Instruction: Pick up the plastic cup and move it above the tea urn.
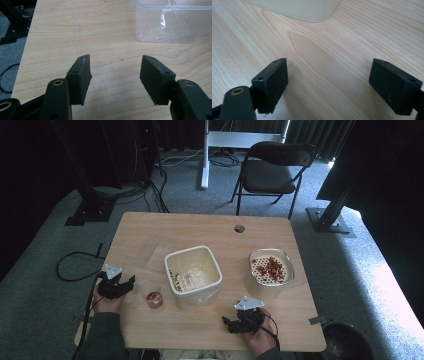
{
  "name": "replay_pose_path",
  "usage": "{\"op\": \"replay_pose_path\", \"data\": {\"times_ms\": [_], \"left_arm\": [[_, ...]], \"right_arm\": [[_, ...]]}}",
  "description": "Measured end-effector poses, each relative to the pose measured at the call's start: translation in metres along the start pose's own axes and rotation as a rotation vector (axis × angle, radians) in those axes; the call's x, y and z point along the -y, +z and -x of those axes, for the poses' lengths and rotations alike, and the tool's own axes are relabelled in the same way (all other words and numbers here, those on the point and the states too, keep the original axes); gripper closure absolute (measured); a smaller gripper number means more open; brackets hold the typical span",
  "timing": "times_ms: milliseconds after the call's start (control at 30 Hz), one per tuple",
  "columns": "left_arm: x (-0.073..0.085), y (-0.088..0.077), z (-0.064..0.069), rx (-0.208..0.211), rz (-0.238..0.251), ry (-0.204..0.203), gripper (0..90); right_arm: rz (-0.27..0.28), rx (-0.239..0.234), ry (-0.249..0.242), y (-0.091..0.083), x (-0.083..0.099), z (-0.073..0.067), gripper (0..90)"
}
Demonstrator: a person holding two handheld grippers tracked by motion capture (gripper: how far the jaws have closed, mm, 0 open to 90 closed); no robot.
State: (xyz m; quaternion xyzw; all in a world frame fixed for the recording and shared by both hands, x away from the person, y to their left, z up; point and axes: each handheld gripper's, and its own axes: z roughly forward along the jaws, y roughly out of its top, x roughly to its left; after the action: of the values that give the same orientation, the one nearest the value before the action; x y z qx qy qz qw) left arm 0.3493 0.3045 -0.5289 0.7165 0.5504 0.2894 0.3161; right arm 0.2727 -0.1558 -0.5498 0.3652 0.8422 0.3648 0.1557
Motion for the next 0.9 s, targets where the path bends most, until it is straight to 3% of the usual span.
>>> {"op": "replay_pose_path", "data": {"times_ms": [233, 433, 633, 767, 900], "left_arm": [[-0.007, -0.003, 0.002, 0.008, 0.022, 0.004, 42.1], [-0.022, -0.005, 0.003, 0.008, 0.055, 0.009, 41.9], [-0.048, -0.001, 0.001, 0.009, 0.076, 0.017, 44.5], [-0.064, 0.011, -0.003, 0.019, 0.052, 0.005, 46.0], [-0.071, 0.029, -0.005, 0.033, -0.001, -0.015, 47.7]], "right_arm": [[0.023, -0.029, -0.025, -0.006, 0.005, 0.012, 29.8], [0.028, -0.040, -0.037, -0.009, 0.007, 0.016, 33.4], [0.029, -0.030, -0.029, -0.010, 0.008, 0.016, 34.1], [0.028, -0.021, -0.021, -0.010, 0.008, 0.015, 34.1], [0.029, -0.017, -0.019, -0.010, 0.008, 0.015, 34.2]]}}
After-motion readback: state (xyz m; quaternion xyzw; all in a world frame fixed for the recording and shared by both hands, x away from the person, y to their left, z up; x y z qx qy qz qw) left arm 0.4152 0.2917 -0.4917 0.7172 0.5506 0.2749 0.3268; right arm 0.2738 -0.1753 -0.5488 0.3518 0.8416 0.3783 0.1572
